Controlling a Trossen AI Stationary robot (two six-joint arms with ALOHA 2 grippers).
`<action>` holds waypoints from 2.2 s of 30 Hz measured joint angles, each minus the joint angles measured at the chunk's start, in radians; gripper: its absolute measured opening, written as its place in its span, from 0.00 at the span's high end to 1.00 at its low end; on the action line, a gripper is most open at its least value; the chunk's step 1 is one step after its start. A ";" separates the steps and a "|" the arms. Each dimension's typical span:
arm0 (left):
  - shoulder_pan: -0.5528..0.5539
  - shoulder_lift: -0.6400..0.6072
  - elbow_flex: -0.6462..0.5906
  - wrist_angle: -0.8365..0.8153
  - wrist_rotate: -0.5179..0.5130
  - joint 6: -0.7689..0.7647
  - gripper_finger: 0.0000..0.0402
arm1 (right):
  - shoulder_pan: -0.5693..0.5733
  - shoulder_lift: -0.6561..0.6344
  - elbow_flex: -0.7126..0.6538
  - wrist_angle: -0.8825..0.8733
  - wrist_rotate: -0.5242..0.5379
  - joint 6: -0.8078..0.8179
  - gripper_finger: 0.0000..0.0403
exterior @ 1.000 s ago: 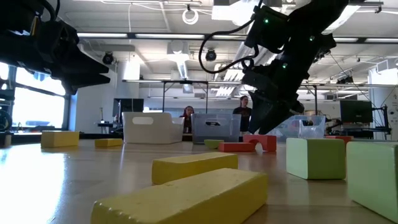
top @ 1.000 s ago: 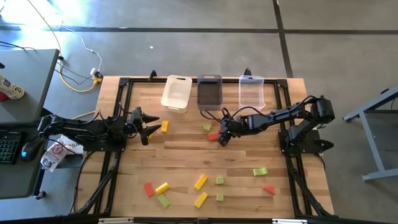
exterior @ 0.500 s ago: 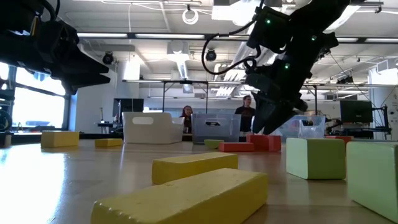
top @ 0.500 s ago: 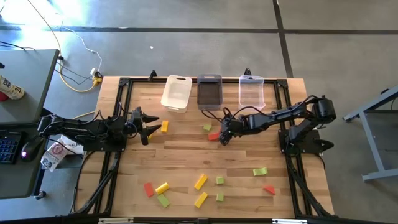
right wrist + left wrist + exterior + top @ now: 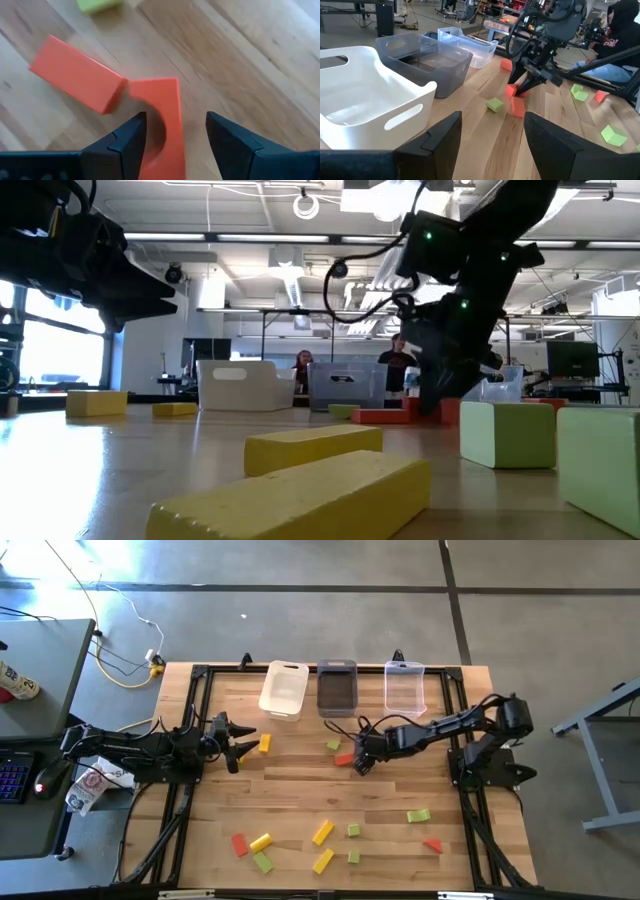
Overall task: Sort & place blocks by color
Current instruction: Put the orange block into the transparent bin
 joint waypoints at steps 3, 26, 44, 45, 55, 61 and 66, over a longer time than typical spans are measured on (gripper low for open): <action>0.000 0.000 0.000 0.000 0.000 0.000 0.50 | 0.000 0.012 0.000 0.006 0.004 0.007 0.52; 0.000 0.000 0.000 0.000 0.000 0.000 0.50 | 0.000 -0.075 -0.002 -0.051 -0.017 -0.011 0.90; 0.000 0.000 0.000 0.000 0.000 -0.002 0.50 | -0.121 -0.397 -0.001 -0.156 0.185 -0.191 0.94; 0.000 0.000 0.000 0.000 0.000 -0.002 0.50 | -0.133 -0.413 -0.001 -0.157 0.202 -0.212 0.94; 0.000 0.000 0.000 0.000 0.000 -0.001 0.50 | -0.298 -0.474 0.000 -0.162 0.322 -0.374 0.94; 0.000 0.000 0.000 0.000 -0.003 -0.002 0.50 | -0.411 -0.471 0.000 -0.174 0.320 -0.421 0.94; 0.000 0.000 0.000 0.000 -0.003 -0.002 0.50 | -0.495 -0.471 0.000 -0.194 0.266 -0.413 0.94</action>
